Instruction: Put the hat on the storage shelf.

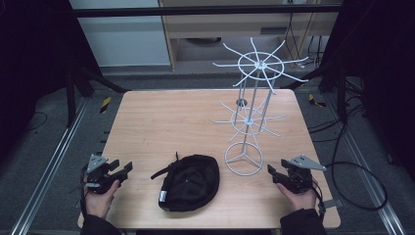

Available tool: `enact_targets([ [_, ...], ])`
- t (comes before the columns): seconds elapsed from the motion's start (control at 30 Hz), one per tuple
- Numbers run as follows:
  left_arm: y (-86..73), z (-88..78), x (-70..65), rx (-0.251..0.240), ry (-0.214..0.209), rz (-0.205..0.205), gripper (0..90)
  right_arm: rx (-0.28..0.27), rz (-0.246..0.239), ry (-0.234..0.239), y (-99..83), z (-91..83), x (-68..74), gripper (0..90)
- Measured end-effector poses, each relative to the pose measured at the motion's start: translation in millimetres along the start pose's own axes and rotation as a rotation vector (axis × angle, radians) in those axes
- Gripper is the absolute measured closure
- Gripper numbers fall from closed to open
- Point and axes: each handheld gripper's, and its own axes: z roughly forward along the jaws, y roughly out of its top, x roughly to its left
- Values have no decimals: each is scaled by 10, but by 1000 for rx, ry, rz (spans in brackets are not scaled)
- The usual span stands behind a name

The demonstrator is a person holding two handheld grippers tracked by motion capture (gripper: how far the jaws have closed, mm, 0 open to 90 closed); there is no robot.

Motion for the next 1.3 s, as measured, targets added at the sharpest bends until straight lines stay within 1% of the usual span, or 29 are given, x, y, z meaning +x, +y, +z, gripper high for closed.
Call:
enact_targets([
  [0.03,0,0,0,0,0,0,442,0,0,0,0,0,0,421],
  [0.07,1,-11,-34,3,-17,10,442,-1,-14,23,16,3,59,444],
  [0.1,1,-11,-34,3,-17,10,440,-1,-14,23,16,3,59,444],
  [0.13,2,-41,-62,-3,-45,1,440,8,-20,48,31,11,129,453],
  [0.17,2,-41,-62,-3,-45,1,440,8,-20,48,31,11,129,453],
  [0.2,7,-61,-76,-11,-53,3,435,7,-44,61,42,15,202,449],
  [0.23,15,-81,-92,-17,-56,12,435,7,-44,61,42,15,202,449],
  [0.27,29,-110,-130,-33,-66,28,430,7,-58,79,54,20,270,450],
  [0.3,29,-110,-130,-33,-66,28,428,9,-67,91,62,26,300,452],
  [0.33,39,-134,-163,-27,-75,24,424,10,-64,103,71,32,336,451],
  [0.37,39,-134,-163,-27,-75,24,414,10,-64,103,71,32,336,451],
  [0.4,37,-138,-204,-13,-85,23,411,13,-70,120,88,47,409,450],
  [0.43,37,-138,-204,-13,-85,23,410,13,-70,120,88,47,409,450],
  [0.47,37,-128,-256,12,-85,44,407,18,-78,125,107,67,482,437],
  [0.5,37,-128,-256,12,-85,44,407,20,-84,127,115,80,516,430],
  [0.53,41,-121,-312,23,-94,58,407,21,-86,140,124,89,552,426],
  [0.57,41,-121,-312,23,-94,58,401,21,-86,140,124,89,552,426],
  [0.6,49,-131,-387,25,-110,73,399,25,-97,159,142,111,622,421],
  [0.63,49,-131,-387,25,-110,73,396,25,-97,159,142,111,622,421],
  [0.67,49,-136,-409,21,-115,72,396,24,-106,175,157,125,685,420],
  [0.73,51,-152,-460,17,-135,76,393,20,-115,183,173,142,744,410],
  [0.83,49,-171,-546,18,-152,90,394,17,-138,201,209,190,850,397],
  [0.9,44,-187,-588,15,-160,93,394,20,-144,218,232,223,914,396],
  [1.0,40,-215,-631,11,-158,106,394,27,-153,243,243,268,1009,395],
  [1.07,40,-236,-651,7,-160,103,394,34,-164,254,243,306,1064,395],
  [1.13,32,-249,-676,11,-167,102,394,47,-168,264,250,337,1115,398],
  [1.17,32,-249,-676,11,-167,102,395,47,-168,264,250,337,1115,398],
  [1.23,10,-257,-728,20,-177,109,394,48,-177,277,266,373,1169,404],
  [1.3,-6,-255,-763,27,-182,113,393,53,-184,280,273,403,1199,409],
])
